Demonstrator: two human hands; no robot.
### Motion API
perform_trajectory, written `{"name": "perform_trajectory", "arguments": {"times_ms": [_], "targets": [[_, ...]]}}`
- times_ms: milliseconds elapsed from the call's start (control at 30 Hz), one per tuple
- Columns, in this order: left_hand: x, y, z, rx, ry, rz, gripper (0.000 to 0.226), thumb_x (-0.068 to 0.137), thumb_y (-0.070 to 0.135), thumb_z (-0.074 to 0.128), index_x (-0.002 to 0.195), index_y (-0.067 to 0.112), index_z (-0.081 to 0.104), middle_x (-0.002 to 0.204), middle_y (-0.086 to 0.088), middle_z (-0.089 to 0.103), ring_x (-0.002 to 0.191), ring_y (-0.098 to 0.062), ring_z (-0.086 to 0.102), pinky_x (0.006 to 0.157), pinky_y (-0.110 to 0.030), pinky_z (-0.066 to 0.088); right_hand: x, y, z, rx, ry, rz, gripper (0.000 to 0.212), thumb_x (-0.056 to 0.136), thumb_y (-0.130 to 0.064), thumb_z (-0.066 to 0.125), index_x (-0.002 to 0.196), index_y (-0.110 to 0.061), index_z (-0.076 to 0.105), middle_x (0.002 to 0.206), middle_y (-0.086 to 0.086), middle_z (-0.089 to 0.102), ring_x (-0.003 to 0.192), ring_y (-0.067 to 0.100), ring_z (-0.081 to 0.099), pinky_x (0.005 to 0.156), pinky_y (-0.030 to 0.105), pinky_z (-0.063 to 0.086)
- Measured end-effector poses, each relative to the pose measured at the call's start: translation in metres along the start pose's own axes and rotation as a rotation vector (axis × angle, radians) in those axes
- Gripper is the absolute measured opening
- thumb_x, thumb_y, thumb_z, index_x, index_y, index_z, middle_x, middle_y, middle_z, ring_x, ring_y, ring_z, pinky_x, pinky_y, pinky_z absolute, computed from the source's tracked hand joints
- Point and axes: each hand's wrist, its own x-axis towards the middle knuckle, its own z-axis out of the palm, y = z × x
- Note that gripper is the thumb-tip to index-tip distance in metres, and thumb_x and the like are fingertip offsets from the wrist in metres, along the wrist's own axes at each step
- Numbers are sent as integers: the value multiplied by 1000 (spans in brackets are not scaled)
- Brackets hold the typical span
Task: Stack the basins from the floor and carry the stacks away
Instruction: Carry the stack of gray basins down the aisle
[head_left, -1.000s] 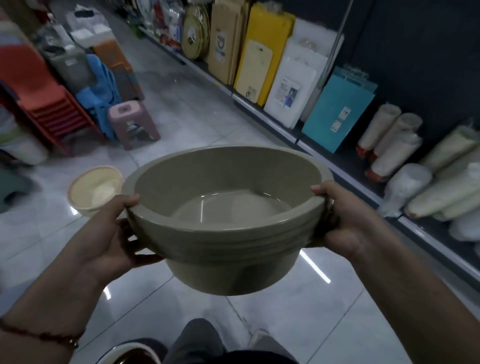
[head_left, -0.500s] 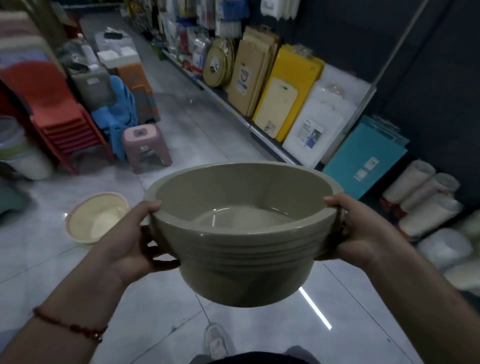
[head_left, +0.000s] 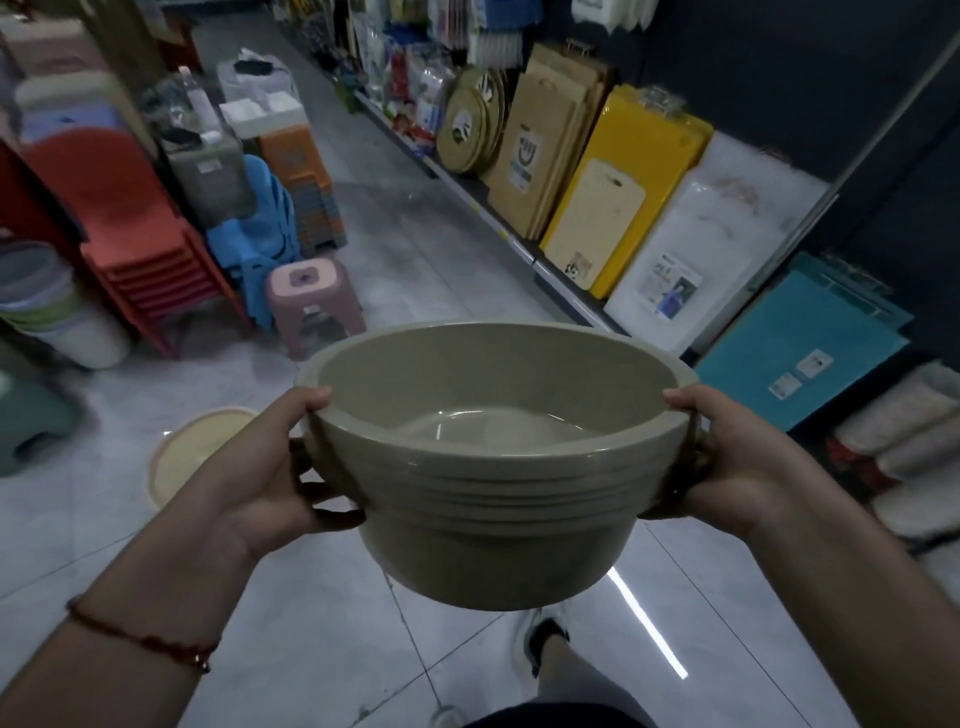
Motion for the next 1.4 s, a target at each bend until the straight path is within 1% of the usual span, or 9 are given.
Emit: {"name": "perform_trajectory", "arguments": {"times_ms": [300, 433, 533, 700, 1000, 1100, 1200, 1300, 1400], "targets": [[83, 59, 91, -4, 43, -55, 66, 68, 36, 73, 123, 3, 58, 102, -11, 64, 109, -41, 59, 89, -65, 48, 123, -98, 0, 11, -49, 95, 21, 87, -27, 63, 100, -12, 56, 116, 23, 55, 111, 43, 51, 100, 65, 39], [112, 82, 132, -79, 56, -83, 66, 67, 34, 72, 123, 4, 56, 102, -13, 62, 110, -39, 58, 98, -66, 41, 164, -152, 12, -51, -77, 92, 13, 91, -26, 60, 96, -14, 56, 110, 21, 55, 107, 41, 53, 92, 62, 45], [129, 98, 149, -150, 76, -123, 74, 67, 31, 71, 132, 2, 49, 133, -18, 56, 118, -46, 55, 99, -71, 37, 186, -183, 28, -107, -93, 98, 15, 91, -27, 59, 100, -16, 57, 103, 19, 56, 95, 36, 55, 72, 56, 48], [157, 123, 147, -206, 83, -113, 80, 63, 31, 72, 133, 0, 48, 137, -21, 52, 116, -47, 55, 94, -69, 42, 212, -220, 66, -200, -129, 115, 16, 92, -29, 59, 96, -14, 55, 55, 16, 54, 51, 29, 56, 70, 55, 46], [238, 182, 110, -288, 105, -168, 57, 79, 38, 64, 120, 2, 50, 138, -20, 50, 119, -43, 52, 89, -64, 45, 273, -254, 168, -274, -139, 154, 17, 90, -26, 64, 91, -13, 52, 105, 22, 54, 100, 41, 53, 90, 63, 41], [277, 215, 97, -280, 116, -177, 58, 82, 40, 62, 123, 0, 50, 135, -18, 51, 120, -41, 50, 93, -64, 43, 295, -262, 207, -254, -141, 168, 36, 85, -27, 69, 113, -9, 54, 117, 25, 55, 110, 45, 53, 96, 65, 43], [308, 252, 84, -265, 133, -168, 57, 84, 38, 62, 129, 6, 51, 119, -16, 55, 115, -41, 52, 96, -65, 42, 313, -270, 244, -166, -99, 172, 43, 85, -24, 70, 121, -4, 56, 107, 26, 64, 103, 40, 60, 85, 53, 53], [339, 294, 73, -209, 127, -126, 57, 83, 38, 63, 131, 10, 52, 112, -15, 55, 108, -41, 54, 91, -64, 45, 330, -277, 275, -79, -58, 178, 32, 86, -22, 69, 108, 0, 61, 63, 13, 64, 72, 19, 56, 69, 28, 49], [360, 329, 69, -162, 116, -100, 59, 81, 37, 63, 134, 14, 52, 107, -14, 56, 105, -39, 53, 81, -61, 49, 349, -282, 296, -21, -15, 185, 35, 78, -18, 73, 104, 1, 59, 71, 7, 48, 64, 11, 34, 66, 24, 37]]}}
